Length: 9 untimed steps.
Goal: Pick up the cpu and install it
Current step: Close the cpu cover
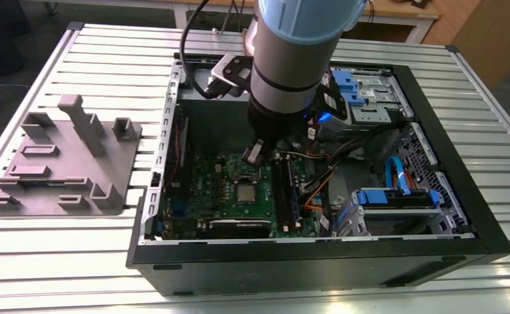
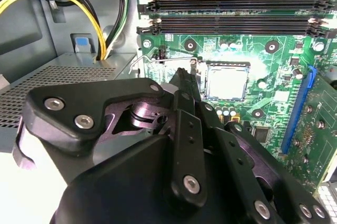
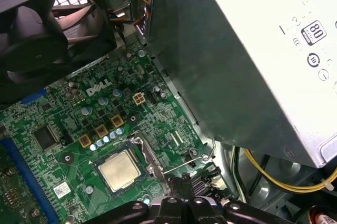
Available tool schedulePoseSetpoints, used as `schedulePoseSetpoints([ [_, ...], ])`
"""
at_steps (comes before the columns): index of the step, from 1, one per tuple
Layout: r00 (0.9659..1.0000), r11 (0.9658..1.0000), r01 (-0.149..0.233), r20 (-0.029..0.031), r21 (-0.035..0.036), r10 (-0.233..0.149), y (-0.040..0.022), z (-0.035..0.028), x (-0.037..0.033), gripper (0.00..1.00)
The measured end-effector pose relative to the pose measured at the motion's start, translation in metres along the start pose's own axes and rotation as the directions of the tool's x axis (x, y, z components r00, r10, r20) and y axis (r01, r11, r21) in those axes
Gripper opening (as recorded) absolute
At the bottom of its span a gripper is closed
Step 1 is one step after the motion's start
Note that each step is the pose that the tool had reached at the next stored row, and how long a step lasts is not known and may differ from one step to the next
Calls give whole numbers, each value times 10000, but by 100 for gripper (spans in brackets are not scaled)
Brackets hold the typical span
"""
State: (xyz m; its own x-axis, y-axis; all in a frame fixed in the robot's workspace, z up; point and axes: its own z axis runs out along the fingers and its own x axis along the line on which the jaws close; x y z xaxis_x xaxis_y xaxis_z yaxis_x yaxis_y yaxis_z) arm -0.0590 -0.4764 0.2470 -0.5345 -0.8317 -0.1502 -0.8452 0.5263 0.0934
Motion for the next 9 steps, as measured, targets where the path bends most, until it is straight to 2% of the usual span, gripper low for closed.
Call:
schedulePoseSetpoints([
  [9, 10000, 10000, 0, 1, 0, 0, -10, -3, 16, 10],
])
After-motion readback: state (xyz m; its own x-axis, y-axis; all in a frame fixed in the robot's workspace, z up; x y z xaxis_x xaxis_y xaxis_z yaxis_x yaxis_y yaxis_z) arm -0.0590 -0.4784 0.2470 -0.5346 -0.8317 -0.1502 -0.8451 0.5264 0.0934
